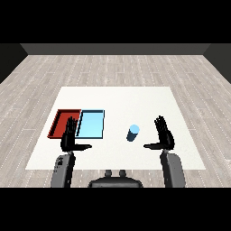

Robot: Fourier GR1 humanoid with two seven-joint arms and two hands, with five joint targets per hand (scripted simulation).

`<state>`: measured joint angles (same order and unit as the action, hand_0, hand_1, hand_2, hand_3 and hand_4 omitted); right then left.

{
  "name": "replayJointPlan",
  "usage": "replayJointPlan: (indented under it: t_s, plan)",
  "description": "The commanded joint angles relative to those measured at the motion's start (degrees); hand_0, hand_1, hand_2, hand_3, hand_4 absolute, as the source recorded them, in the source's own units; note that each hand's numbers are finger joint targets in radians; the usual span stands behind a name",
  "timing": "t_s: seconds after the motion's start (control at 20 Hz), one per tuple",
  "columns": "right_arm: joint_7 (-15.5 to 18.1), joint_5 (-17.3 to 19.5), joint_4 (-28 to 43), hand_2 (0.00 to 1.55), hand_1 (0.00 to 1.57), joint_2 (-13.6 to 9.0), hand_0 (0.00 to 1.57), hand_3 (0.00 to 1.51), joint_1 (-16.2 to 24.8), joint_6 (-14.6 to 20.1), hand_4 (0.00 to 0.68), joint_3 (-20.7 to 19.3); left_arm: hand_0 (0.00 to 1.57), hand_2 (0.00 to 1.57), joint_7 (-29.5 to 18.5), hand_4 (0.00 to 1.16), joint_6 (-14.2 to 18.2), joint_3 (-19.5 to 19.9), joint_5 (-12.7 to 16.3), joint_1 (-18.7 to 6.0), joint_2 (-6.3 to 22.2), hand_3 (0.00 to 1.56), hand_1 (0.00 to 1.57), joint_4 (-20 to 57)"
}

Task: Pick the blue can and put it in the blue box

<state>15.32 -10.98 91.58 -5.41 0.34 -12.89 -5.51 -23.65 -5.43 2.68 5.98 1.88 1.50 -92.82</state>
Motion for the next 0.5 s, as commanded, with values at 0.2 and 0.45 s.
replayJointPlan:
  t_s: [0.2,0.45]
  plan:
    - [0.7,-1.2,-3.8,0.00,0.00,-2.1,0.00,0.00,-2.5,-1.8,0.000,-3.4,0.00,0.00,-0.7,0.00,0.6,0.0,0.8,-2.1,-0.2,0.00,0.00,2.7]
    - [-4.1,-4.5,-5.1,0.00,0.00,-1.6,0.00,0.00,-4.0,-2.0,0.000,-3.6,0.00,0.00,-4.3,0.00,0.6,-0.7,-0.5,-2.1,-0.9,0.00,0.00,6.5]
